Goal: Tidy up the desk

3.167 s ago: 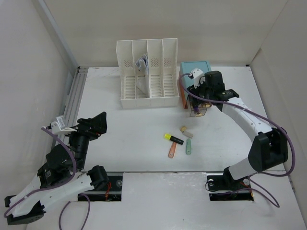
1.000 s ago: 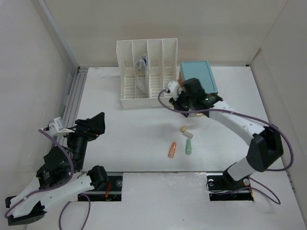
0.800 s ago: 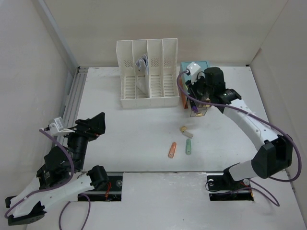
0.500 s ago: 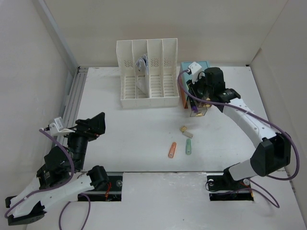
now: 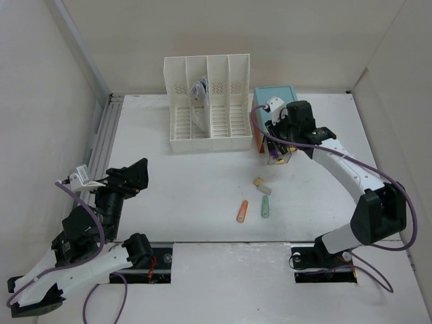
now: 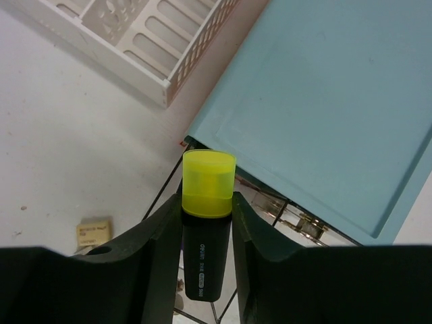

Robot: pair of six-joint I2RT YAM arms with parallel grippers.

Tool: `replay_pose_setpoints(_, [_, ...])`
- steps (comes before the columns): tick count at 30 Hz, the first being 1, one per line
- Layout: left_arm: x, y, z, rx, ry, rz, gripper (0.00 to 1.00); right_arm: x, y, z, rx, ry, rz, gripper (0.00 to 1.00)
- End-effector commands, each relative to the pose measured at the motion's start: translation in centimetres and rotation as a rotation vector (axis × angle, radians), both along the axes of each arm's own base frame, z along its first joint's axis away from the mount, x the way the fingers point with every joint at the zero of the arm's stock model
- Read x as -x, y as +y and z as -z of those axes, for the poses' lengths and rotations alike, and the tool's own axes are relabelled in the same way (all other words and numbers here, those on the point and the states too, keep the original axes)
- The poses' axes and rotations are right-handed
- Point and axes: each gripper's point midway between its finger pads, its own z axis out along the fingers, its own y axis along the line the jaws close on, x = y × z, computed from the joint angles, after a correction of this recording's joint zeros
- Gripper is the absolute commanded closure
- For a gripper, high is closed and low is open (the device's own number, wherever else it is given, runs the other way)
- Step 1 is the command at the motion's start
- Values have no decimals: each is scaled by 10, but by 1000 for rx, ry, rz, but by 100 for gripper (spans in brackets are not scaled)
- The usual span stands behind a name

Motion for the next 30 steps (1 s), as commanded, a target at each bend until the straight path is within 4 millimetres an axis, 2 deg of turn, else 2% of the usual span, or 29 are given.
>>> replay_pose_setpoints(1, [-1, -1, -3, -2, -9, -4, 4, -1, -2, -4, -1, -12, -1, 70])
replay_pose_setpoints(3, [-1, -1, -3, -2, -9, -4, 4, 1, -3, -3, 10, -5, -8, 46])
replay_pose_setpoints(6, [-1, -1, -3, -2, -9, -4, 4, 1, -3, -11, -1, -37, -8, 29])
replay_pose_setpoints(7, [-1, -1, -3, -2, -9, -4, 4, 0, -3, -19, -9, -60, -7, 29])
replay_pose_setpoints(8, [-1, -1, -3, -2, -9, -4, 4, 2, -1, -25, -20, -73, -16, 31])
replay_pose_setpoints(9, [-1, -1, -3, -2, -9, -4, 4, 3, 1, -23, -27, -71, -26, 38])
replay_pose_setpoints(10, [-1, -1, -3, -2, -9, -4, 4, 5, 3, -29, -34, -86, -46, 48])
replay_pose_setpoints(11, [-1, -1, -3, -2, -9, -4, 4, 8, 5, -35, -34, -105, -74, 62])
replay_pose_setpoints(12, [-1, -1, -3, -2, -9, -4, 4, 14, 12, -38, -57, -105, -146, 95])
replay_pose_setpoints(13, [-1, -1, -3, -2, -9, -4, 4, 21, 16, -33, -47, -84, -202, 100])
replay_pose_setpoints(14, [-1, -1, -3, -2, -9, -4, 4, 28, 18, -34, 1, -107, -303, 100])
replay_pose_setpoints(15, [-1, -1, -3, -2, -9, -4, 4, 42, 28, -39, -34, -111, -420, 100])
replay_pose_setpoints(16, [-1, -1, -3, -2, -9, -4, 4, 55, 27, -35, -35, -79, -477, 100])
replay_pose_setpoints(17, [-1, -1, -3, -2, -9, -4, 4, 66, 31, -37, 13, -122, -609, 100])
replay_pose_setpoints(19, [-1, -1, -3, -2, -9, -4, 4, 93, 38, -40, 5, -125, -790, 100])
replay_pose_setpoints(20, [-1, -1, -3, -2, -9, -4, 4, 118, 34, -30, 8, -40, -857, 100])
replay_pose_setpoints(21, [-1, -1, -3, -2, -9, -4, 4, 123, 33, -34, 73, -97, -976, 100])
replay_pose_setpoints(22, [0, 1, -4, 6, -14, -4, 4, 130, 30, -24, 86, -48, -1020, 100])
replay_pose_setpoints(23, [0, -1, -4, 6, -15, 5, 4, 149, 24, -15, 79, 53, -1059, 100])
replay_pose_setpoints(26, [0, -1, -4, 6, -15, 5, 4, 156, 16, 4, 112, 167, -1140, 100])
replay_pose_setpoints(28, [0, -1, -4, 6, -15, 5, 4, 155, 13, 16, 106, 242, -1098, 100])
replay_pose_setpoints(29, [0, -1, -4, 6, -15, 5, 4, 147, 7, 25, 142, 260, -1041, 100])
replay_pose_setpoints(30, [0, -1, -4, 6, -15, 5, 4, 122, 9, 28, 173, 192, -979, 100])
